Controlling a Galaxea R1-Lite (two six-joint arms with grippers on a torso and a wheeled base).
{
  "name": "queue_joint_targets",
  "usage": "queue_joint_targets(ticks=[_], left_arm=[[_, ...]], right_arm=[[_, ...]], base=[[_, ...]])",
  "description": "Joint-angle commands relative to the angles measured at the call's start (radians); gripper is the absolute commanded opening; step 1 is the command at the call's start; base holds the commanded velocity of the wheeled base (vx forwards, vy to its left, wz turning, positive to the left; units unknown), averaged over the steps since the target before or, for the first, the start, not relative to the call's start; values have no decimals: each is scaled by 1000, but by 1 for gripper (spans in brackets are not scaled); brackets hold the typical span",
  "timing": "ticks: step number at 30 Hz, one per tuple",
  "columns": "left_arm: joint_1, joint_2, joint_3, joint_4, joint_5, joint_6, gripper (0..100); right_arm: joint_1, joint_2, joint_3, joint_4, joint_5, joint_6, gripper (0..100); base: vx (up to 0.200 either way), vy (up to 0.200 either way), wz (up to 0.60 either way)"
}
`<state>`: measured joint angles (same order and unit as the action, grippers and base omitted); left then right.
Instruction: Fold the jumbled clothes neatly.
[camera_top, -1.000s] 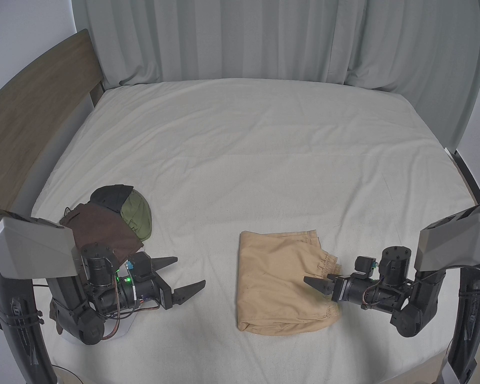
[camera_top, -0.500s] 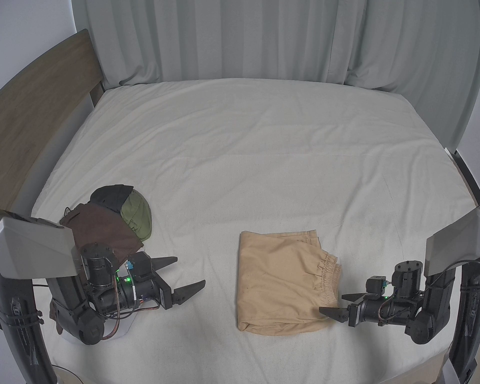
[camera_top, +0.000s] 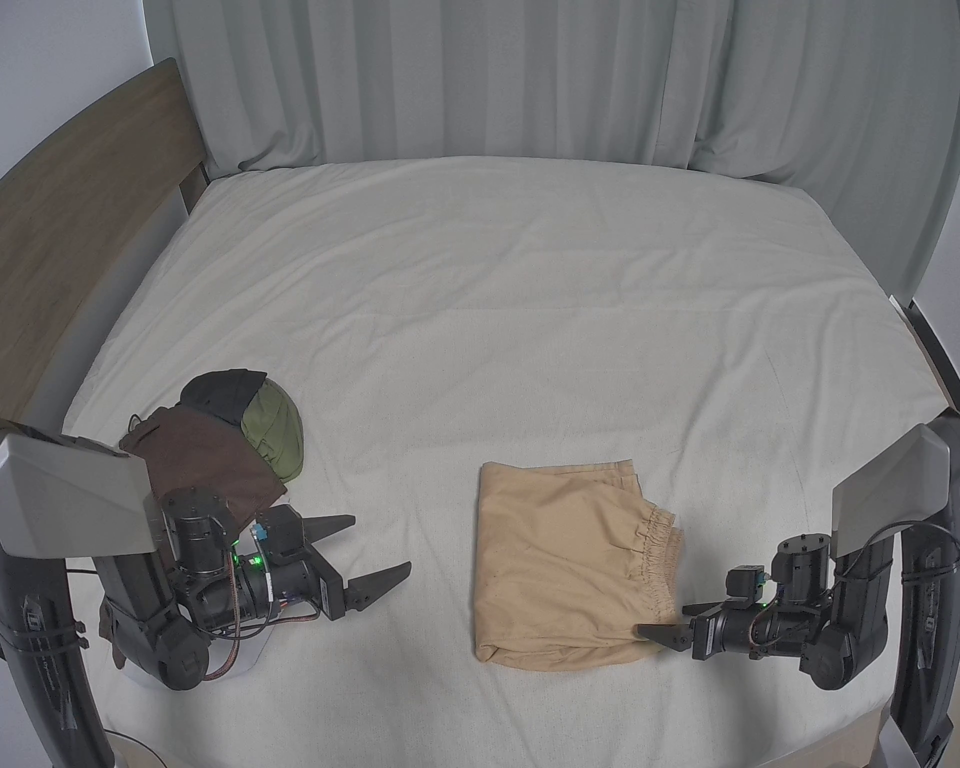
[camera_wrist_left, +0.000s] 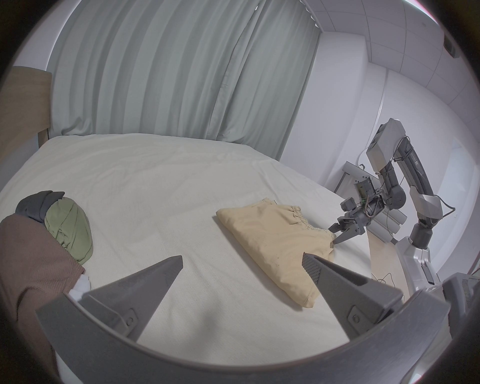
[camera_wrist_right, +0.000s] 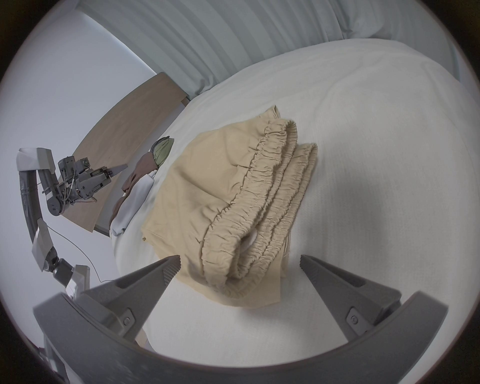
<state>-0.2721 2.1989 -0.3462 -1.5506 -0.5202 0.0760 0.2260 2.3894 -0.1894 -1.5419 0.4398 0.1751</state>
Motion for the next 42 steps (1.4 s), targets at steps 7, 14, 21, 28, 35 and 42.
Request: queue_joint_targets(ticks=[7,14,21,28,35,42], left_arm=[[-1,2,1,0,0,1,100],[1,2,1,0,0,5,100],[1,2,3,0,0,5,100],[1,4,3,0,0,5,100],[1,4,3,0,0,5,100],[1,2,3,0,0,7,100]], right_arm=[[33,93,-71,0,4,81,100],[93,56,-107,-1,-1,219,100],[92,42,-110,-1,-3,227,100],[90,42,-117,-1,-4,228,100],[90,40,-117,-1,-4,228,100],[90,39,-117,-3,-4,228,100]], base=[[0,0,0],[0,0,0],[0,0,0],[0,0,0],[0,0,0],[0,0,0]])
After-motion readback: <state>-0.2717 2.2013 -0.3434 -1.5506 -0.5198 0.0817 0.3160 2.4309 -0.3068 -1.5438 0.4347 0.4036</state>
